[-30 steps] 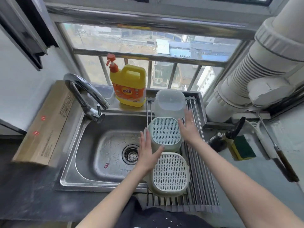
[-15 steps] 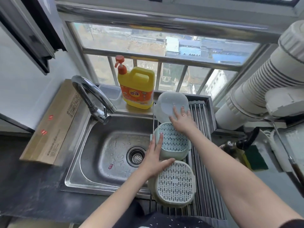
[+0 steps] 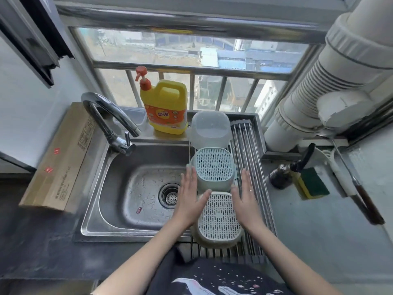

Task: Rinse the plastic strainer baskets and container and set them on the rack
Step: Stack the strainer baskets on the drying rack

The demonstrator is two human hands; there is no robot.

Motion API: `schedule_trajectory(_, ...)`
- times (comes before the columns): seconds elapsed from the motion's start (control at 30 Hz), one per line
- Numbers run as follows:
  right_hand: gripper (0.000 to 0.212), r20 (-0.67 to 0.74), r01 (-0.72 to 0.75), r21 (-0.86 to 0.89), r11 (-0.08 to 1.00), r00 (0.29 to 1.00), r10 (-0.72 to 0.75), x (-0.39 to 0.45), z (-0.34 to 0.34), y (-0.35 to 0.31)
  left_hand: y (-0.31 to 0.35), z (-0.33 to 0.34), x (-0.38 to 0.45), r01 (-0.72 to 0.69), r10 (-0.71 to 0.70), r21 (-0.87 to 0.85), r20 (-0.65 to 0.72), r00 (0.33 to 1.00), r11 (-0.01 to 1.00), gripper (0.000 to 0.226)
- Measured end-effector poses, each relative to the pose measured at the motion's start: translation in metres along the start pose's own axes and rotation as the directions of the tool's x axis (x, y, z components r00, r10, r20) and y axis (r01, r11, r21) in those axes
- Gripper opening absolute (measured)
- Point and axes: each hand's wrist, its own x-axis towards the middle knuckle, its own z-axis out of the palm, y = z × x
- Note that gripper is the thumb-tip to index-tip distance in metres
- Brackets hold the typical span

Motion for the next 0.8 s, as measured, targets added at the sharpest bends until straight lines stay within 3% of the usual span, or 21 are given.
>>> schedule_trajectory(0.1,0.062,0.113,-0.104,0.044,0.994,0.989,0.099,-0.019,0.009,0.005,-0.005,0.007,-0.006,-0.018,0.017,0.042,0.038,0.999,0.999,0.086)
schedule_trajectory(0.23,0.057,0.179,-0.152,0.052,0.987,0.974,0.140,-0.018,0.020,0.001,-0.009,0.012,-0.009,-0.012,0.015,-0.029,0.091,0.996,1.000,0.073)
schedule_trajectory(0.43,0.066,0.054,-0.180,0.059,0.982,0.983,0.177,-0.032,0.014,0.004,-0.007,0.010,-0.022,0.093,-0.090,-0.155,0.030,0.996,0.984,0.067)
schedule_trajectory(0.53,0.063,0.168,-0.167,0.093,0.982,0.974,0.150,-0.044,0.020,0.008,-0.013,0.018,-0.034,0.178,-0.163,-0.248,0.081,0.983,0.952,0.064)
schedule_trajectory(0.8,0.060,0.169,-0.160,0.037,0.986,0.974,0.151,-0.041,0.012,0.007,-0.004,0.018,-0.034,0.207,-0.164,-0.313,0.158,0.974,0.927,0.065)
